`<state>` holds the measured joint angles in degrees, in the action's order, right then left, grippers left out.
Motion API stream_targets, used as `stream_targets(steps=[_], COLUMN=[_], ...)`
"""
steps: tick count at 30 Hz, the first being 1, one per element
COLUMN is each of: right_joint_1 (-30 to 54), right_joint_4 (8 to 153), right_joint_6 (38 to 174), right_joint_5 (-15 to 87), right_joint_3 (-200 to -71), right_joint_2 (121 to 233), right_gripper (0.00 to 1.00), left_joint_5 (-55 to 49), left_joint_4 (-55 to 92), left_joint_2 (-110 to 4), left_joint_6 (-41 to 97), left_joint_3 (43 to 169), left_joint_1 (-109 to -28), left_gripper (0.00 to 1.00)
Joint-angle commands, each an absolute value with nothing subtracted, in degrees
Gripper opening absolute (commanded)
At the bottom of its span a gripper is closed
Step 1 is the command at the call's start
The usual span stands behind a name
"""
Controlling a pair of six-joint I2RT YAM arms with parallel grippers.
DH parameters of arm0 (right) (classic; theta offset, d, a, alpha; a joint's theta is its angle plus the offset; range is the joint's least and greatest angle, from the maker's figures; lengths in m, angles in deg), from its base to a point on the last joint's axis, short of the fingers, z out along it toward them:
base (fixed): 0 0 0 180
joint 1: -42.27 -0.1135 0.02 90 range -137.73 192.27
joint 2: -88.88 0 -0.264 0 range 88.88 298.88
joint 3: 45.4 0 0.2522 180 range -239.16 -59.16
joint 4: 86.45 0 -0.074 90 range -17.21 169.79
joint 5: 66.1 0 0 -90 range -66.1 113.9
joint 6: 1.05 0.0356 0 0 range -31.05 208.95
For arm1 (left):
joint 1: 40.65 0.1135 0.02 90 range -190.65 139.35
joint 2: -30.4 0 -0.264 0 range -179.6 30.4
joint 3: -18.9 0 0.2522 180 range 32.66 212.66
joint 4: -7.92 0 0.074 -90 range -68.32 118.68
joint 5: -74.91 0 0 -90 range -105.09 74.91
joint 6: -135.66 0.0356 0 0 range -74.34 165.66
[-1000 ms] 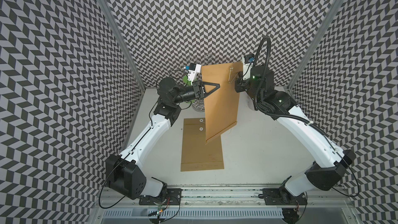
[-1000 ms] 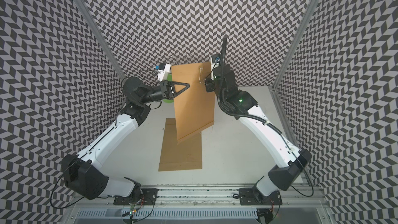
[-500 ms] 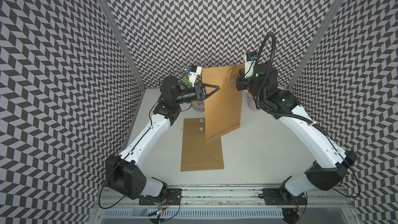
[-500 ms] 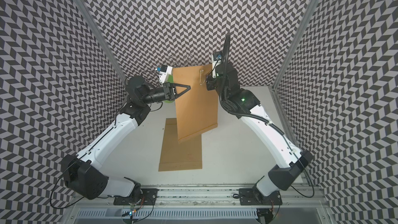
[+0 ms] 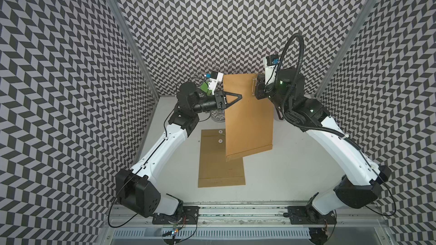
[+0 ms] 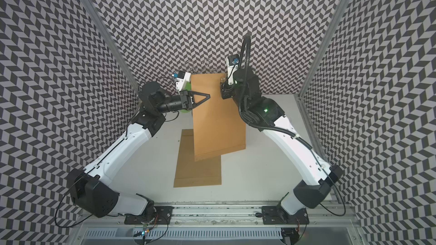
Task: Close the mouth of the file bag
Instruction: Close the file bag.
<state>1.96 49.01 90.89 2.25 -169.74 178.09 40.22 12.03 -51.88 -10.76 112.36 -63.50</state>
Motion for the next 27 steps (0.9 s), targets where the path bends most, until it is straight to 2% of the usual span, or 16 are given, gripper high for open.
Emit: stream_targets(steps=[1, 9, 27], right_joint_1=[1.9, 1.7, -5.7], right_joint_4=[50.6, 50.5, 49.7], right_joint_6=[90.5, 90.8, 93.0], right_joint_5=[1.8, 4.3, 4.2], right_joint_3=[-171.6, -174.3, -173.5], right_joint_2=[178.2, 180.6, 181.5], right_gripper=[0.0, 0.0, 0.0], left_joint_5=[41.1, 41.0, 38.6], left_joint_4=[12.1, 11.7, 10.7], left_joint_2=[-52.2, -51.8, -52.6], left_joint_6=[-9.6, -9.5, -10.8], left_joint_3=[114.9, 113.7, 112.4], left_joint_1=[-63.9, -64.6, -63.4], left_gripper=[0.0, 0.0, 0.0])
